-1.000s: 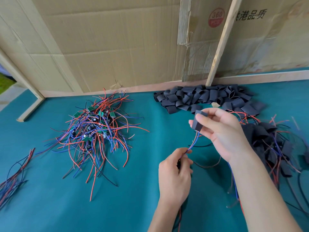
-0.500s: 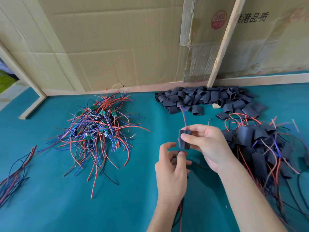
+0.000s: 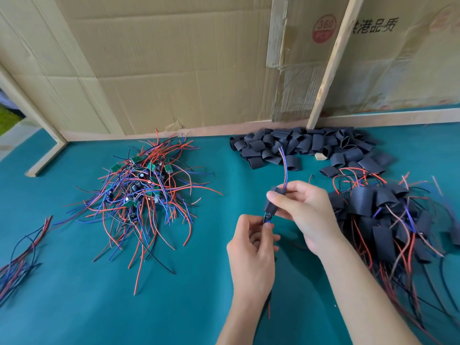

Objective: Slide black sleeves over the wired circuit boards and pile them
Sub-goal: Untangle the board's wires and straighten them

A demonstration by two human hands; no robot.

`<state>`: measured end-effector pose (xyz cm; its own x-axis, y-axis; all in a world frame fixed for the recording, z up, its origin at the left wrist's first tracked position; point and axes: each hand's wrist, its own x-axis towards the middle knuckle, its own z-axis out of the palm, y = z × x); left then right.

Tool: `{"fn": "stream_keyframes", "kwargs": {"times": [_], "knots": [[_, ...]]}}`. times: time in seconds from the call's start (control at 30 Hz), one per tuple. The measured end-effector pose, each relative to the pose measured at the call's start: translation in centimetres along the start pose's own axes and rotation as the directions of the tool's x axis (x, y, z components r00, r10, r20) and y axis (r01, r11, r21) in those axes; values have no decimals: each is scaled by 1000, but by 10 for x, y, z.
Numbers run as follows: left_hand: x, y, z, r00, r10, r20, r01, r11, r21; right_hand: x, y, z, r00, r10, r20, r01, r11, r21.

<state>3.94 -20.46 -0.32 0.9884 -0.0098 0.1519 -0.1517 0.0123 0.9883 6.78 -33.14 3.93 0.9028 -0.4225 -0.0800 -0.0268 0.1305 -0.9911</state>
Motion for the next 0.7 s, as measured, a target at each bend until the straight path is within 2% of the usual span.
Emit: {"fn": "stream_keyframes", "kwargs": {"times": [0.07, 0.2, 0.33, 0.7], "knots": [[0, 0, 0, 1000, 7, -1, -7, 1000, 3, 0, 0, 0, 999, -23, -31, 23, 1000, -15], [0, 0, 0, 1000, 5, -1, -5, 1000, 24, 0, 1, -3, 999, 32, 16, -32, 999, -43], [0, 0, -1, 1000, 1, 7, -1, 1000, 23, -1, 0, -3, 998, 68, 3, -67, 997, -36], [0, 1, -1, 998, -53, -37, 53, 999, -13, -9, -3, 2, 964, 143, 222, -124, 988, -96]]}}
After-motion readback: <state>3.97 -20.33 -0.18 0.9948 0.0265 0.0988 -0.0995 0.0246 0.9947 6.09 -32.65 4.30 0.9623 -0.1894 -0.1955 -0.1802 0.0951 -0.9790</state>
